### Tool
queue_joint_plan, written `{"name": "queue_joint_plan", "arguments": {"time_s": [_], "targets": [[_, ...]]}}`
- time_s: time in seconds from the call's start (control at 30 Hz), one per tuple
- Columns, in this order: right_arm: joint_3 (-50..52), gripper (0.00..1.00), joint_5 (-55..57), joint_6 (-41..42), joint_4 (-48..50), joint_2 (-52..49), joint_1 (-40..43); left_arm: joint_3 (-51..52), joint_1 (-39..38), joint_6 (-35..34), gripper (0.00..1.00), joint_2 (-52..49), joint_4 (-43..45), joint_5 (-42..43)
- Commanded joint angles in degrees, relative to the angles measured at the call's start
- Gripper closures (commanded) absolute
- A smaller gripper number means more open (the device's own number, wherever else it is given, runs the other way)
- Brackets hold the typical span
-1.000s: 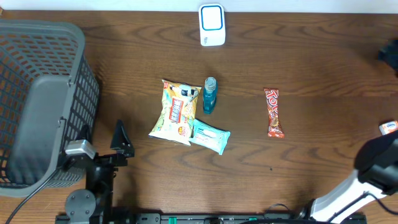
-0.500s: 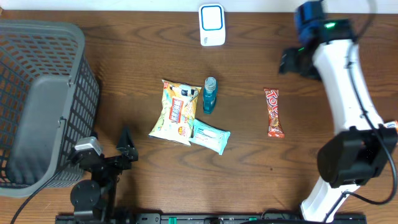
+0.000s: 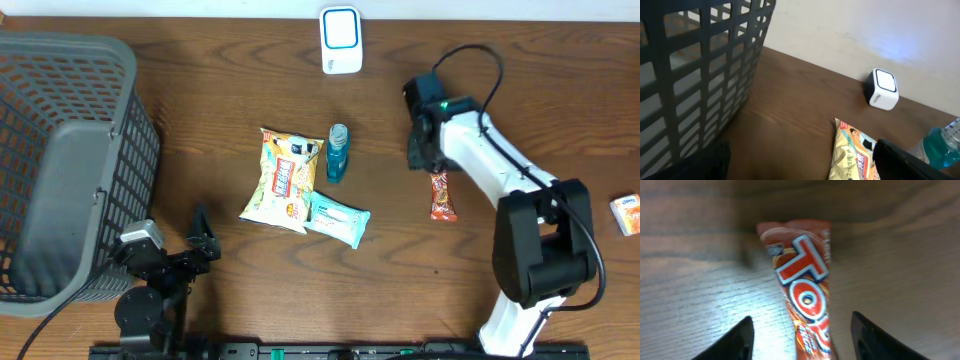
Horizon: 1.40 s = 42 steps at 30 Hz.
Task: Scan the item barcode
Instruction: 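Reach the right gripper to the red snack bar and grasp it, then lift the red snack bar and move it left toward the wipes pack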
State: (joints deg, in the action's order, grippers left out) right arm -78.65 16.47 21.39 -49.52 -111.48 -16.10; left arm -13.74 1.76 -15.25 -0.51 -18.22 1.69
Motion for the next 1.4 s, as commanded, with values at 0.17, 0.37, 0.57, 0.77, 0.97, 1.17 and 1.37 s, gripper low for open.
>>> {"name": "queue_joint_plan", "arguments": {"time_s": [0.17,0.37,0.57,0.77,0.97,1.17,1.37], "targets": [[11.1,0.76,1.8,-2.7,11.3,0.1,-0.2,0.5,0.0,-0.3,0.09,0.3,-3.4,-0.9],[18.5,0.94,7.7,-3.5,17.9,0.1,-0.2,0.5,0.0,-0.3,0.09,0.3,-5.8,-0.9],[23.1,0.99,8.2,-3.5,20.3,0.1,0.2,0.5,0.0,-0.3,0.09,0.3,-5.8,-0.9],[16.5,0.99,-22.5,-9.4,14.7,1.7,1.7,0.5,0.0,-0.3,0.09,0.3,-7.4,-0.9],[6.8,0.99,-53.3,-21.4,-0.2,2.5,4.7,0.5,0.0,-0.3,0.09,0.3,-13.5,-0.9],[5.8,0.99,-73.7,-40.4,-11.6,2.5,8.9,0.5,0.0,-0.3,0.09,0.3,-20.7,-0.9],[6.6,0.99,-83.1,-46.3,-14.4,2.5,10.7,0.5,0.0,-0.3,0.09,0.3,-21.0,-0.9]]}}
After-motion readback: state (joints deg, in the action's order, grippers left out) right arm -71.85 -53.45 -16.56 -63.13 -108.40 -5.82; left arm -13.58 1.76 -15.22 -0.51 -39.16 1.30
